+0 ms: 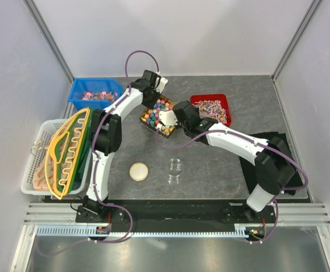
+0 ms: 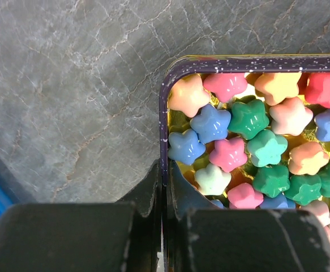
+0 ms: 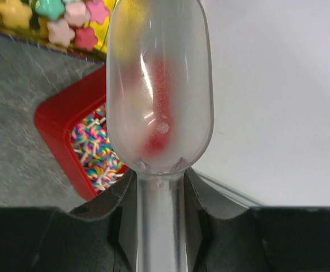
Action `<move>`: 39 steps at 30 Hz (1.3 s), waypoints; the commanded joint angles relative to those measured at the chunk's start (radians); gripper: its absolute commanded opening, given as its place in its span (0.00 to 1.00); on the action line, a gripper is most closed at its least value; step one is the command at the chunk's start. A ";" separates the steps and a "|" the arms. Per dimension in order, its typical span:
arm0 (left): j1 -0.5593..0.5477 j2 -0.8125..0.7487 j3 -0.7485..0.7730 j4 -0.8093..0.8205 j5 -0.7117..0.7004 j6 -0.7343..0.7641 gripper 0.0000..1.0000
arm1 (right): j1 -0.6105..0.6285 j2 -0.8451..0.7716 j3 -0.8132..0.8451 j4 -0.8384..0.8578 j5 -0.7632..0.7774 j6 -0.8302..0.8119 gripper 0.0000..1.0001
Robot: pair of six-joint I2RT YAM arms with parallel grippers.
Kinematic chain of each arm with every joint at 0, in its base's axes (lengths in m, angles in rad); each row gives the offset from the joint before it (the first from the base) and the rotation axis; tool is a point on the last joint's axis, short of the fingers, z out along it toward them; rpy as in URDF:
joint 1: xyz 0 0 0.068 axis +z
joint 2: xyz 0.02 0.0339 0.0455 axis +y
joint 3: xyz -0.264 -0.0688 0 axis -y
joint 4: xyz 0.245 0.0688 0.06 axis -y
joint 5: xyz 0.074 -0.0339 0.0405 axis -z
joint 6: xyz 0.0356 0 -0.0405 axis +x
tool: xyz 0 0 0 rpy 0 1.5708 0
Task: Pack the candies
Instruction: Scoop the fake candies from the storage box.
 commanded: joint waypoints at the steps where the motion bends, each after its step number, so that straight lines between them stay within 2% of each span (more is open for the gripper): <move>1: 0.005 -0.113 -0.014 0.090 0.032 0.109 0.02 | 0.013 0.045 0.081 -0.024 0.079 -0.167 0.00; 5: 0.005 -0.162 -0.080 0.144 0.064 0.166 0.02 | 0.031 0.106 0.126 -0.054 0.131 -0.257 0.00; 12: -0.008 -0.228 -0.139 0.168 0.110 0.181 0.02 | 0.060 0.252 0.232 -0.058 0.245 -0.396 0.00; 23: -0.027 -0.236 -0.156 0.167 0.140 0.180 0.02 | 0.109 0.351 0.215 -0.069 0.404 -0.606 0.00; 29: -0.027 -0.239 -0.169 0.174 0.143 0.183 0.02 | 0.112 0.351 0.224 -0.150 0.366 -0.627 0.00; 34: -0.027 -0.242 -0.202 0.187 0.190 0.194 0.02 | 0.106 0.356 0.347 -0.397 0.227 -0.503 0.00; 39: -0.027 -0.239 -0.211 0.191 0.224 0.204 0.02 | 0.085 0.364 0.376 -0.455 0.150 -0.465 0.00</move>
